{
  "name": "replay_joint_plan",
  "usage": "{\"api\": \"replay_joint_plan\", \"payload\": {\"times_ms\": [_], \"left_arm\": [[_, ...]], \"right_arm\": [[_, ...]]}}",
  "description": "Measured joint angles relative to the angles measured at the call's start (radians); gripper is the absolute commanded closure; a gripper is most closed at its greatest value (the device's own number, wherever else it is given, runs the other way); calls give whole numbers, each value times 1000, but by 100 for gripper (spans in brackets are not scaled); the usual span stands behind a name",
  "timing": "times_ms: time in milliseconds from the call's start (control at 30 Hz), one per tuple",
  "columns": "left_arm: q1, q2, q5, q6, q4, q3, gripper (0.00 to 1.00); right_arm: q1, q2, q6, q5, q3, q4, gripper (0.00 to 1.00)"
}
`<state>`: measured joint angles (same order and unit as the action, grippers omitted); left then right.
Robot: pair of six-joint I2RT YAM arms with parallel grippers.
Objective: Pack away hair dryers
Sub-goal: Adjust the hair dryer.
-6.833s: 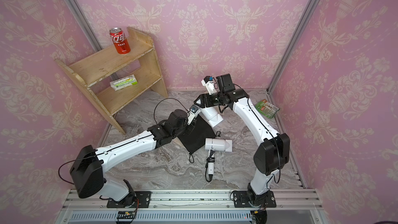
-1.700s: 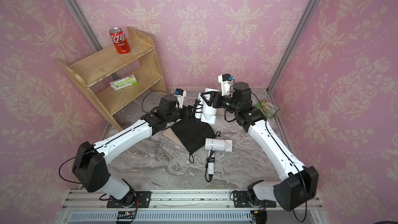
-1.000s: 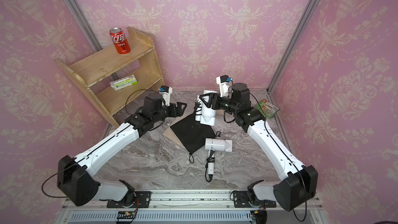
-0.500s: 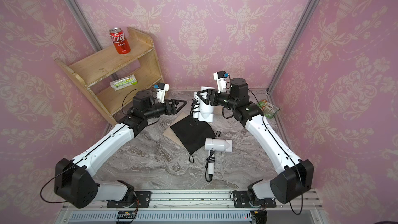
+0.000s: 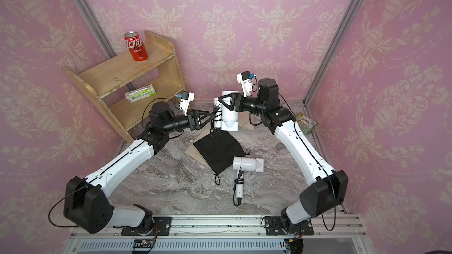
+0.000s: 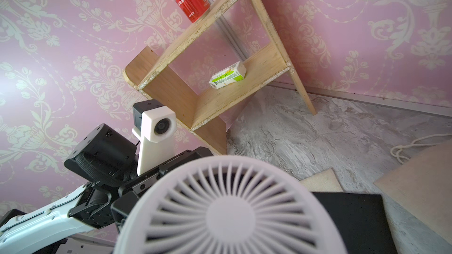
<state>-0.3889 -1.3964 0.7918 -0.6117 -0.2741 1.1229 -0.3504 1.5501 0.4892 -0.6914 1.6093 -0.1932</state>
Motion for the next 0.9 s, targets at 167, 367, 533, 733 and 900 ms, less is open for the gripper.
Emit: {"api": "replay_joint_plan", "payload": {"times_ms": [167, 367, 533, 733, 900], "left_arm": [[0, -19, 15, 16, 5, 14, 15], [10, -31, 19, 38, 15, 30, 21], [28, -46, 39, 41, 3, 44, 28], [46, -53, 55, 37, -20, 51, 45], [60, -61, 69, 40, -43, 51, 73]], "right_arm": [[-10, 79, -32, -65, 76, -5, 43], [-34, 143, -82, -129, 157, -26, 42], [-35, 174, -114, -161, 196, -32, 42], [-37, 202, -131, -203, 219, -37, 42], [-36, 223, -117, -220, 238, -42, 42]]}}
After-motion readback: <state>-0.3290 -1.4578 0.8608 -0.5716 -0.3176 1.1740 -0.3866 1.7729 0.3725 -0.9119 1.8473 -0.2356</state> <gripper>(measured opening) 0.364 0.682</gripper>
